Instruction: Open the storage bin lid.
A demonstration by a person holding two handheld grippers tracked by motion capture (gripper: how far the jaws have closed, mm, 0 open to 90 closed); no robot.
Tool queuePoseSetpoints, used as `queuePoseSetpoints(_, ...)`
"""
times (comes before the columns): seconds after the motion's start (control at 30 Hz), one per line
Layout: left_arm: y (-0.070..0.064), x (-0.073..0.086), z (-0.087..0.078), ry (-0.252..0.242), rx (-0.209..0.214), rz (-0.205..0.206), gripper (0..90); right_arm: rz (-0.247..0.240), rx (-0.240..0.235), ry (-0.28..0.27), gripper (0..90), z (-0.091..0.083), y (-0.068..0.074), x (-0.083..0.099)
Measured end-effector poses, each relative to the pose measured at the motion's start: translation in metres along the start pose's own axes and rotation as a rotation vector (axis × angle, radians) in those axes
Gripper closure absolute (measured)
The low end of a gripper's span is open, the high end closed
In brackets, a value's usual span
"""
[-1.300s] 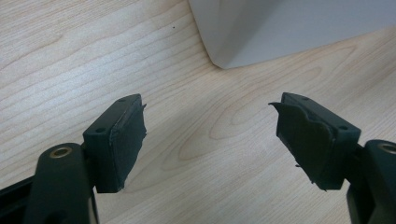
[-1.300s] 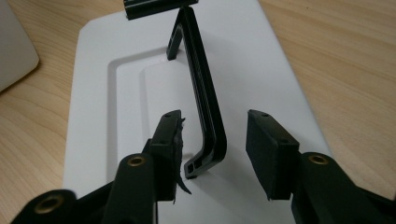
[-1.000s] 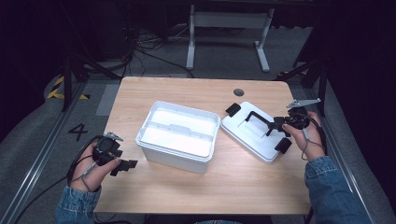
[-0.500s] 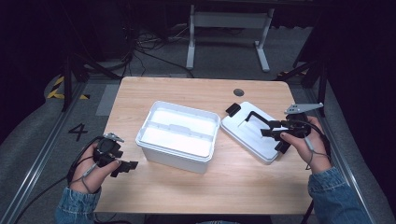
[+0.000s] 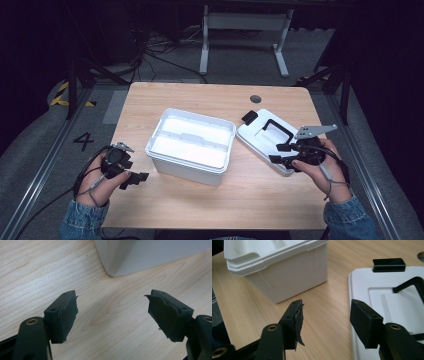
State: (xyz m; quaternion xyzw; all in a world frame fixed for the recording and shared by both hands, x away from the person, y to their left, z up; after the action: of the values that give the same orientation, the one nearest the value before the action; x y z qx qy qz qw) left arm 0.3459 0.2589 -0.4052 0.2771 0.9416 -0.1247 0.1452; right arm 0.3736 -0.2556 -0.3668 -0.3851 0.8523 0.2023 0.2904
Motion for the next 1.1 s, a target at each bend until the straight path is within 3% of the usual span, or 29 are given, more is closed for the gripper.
queuePoseSetpoints(0.23, -0.001, 0.0, -0.001, 0.006, 0.0, 0.001, 24.0, -0.003, -0.031, 0.034, 45.6, 0.013, 0.014, 0.005)
queuePoseSetpoints(0.47, -0.002, -0.002, 0.002, 0.024, -0.001, 0.013, 24.0, -0.026, -0.052, 0.093, 45.0, 0.04, 0.022, 0.016)
queuePoseSetpoints(0.63, -0.001, -0.002, 0.002, 0.023, -0.001, 0.013, 24.0, -0.047, -0.064, 0.104, 42.5, 0.055, 0.031, 0.023)
queuePoseSetpoints(0.9, -0.002, -0.003, 0.005, 0.037, 0.005, 0.018, 23.8, -0.069, -0.056, 0.136, 41.7, 0.076, 0.039, 0.035)
queuePoseSetpoints(1.1, -0.001, -0.003, 0.007, 0.045, 0.004, 0.022, 23.7, -0.095, -0.025, 0.117, 40.0, 0.088, 0.042, 0.041)
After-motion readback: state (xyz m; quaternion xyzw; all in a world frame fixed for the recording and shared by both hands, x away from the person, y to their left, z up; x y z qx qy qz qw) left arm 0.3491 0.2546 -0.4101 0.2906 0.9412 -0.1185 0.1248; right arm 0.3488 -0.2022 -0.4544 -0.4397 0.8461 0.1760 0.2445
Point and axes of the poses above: each handheld gripper's, and its own axes: z roughly forward along the jaws, x roughly out of its underside, y roughly to its left, the point moved 1 cm from there along z, roughly forward along the jaws, and after that the axes turned 7 degrees about y, right-handed, at the moved point
